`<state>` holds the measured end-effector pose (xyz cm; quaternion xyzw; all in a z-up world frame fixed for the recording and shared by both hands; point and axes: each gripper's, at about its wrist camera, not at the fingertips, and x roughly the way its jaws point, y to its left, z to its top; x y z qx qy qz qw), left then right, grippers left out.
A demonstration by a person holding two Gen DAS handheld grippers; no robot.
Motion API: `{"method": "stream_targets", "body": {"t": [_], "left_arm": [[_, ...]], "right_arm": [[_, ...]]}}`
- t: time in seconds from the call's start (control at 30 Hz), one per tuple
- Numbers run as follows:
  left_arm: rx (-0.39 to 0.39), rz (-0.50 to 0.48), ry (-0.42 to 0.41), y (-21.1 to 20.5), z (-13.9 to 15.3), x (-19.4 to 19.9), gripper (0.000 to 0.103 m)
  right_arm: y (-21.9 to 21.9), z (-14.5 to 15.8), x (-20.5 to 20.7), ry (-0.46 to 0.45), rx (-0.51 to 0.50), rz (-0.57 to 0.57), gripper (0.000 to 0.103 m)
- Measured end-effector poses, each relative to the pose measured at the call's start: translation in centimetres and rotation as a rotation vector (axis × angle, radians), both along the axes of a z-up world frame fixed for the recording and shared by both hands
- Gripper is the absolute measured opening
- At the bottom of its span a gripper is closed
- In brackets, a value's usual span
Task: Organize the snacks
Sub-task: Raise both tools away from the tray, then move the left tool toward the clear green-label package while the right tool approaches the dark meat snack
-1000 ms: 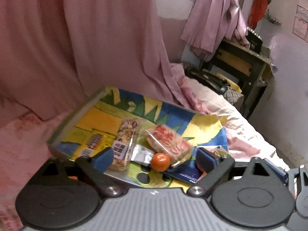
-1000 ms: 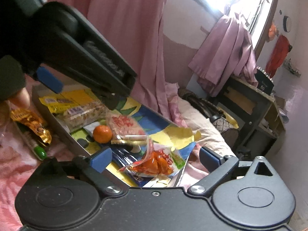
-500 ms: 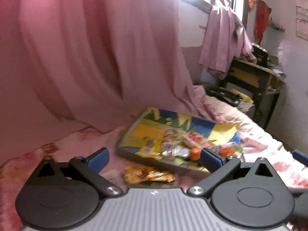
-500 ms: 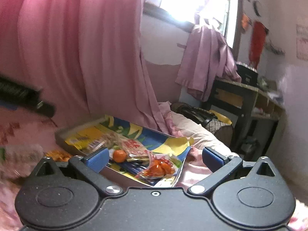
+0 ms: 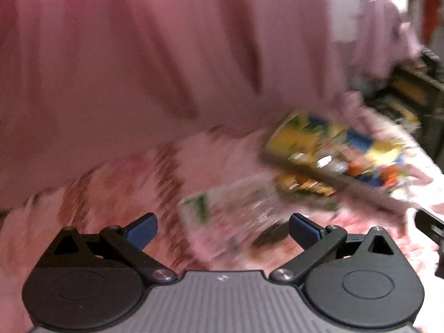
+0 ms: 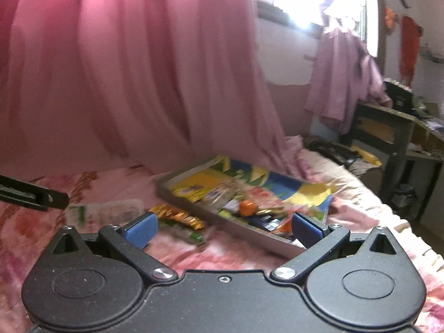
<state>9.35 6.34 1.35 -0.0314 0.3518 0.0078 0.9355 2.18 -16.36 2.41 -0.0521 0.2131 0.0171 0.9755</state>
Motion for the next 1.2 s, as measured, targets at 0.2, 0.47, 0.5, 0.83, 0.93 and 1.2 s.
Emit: {"method": "stream_targets", "body": {"t": [0.2, 0.47, 0.5, 0.83, 0.93, 1.2], "left_arm": [[-0.029, 0.055, 0.056, 1.0, 0.2, 0.5, 0.103], [-0.182, 0.11, 0.21, 2.7, -0.9, 2.7, 0.103], [-0.205, 0.114, 0.22, 3.1, -1.1, 3.0, 0.103], [-0.105, 0.061, 0.251, 4.5, -1.9, 7.1, 0.103], [-0.167, 0.068, 0.292, 5.2, -2.4, 8.5, 0.103], [-0.089, -0.036, 0.274, 4.6, -3.6, 13.2, 0.103]], "right_arm": [[2.4, -0.2, -0.3, 0.082, -0.015, 0.048, 0.102], [4.4, -1.1, 0.5, 0.21, -0.015, 0.1, 0.102], [4.7, -1.1, 0.7, 0.221, -0.013, 0.111, 0.102], [5.7, -5.5, 2.2, 0.231, -0.113, 0.192, 0.102], [5.9, -6.2, 2.5, 0.209, -0.136, 0.205, 0.102], [8.0, -7.2, 5.2, 0.26, -0.067, 0.2, 0.102]]}}
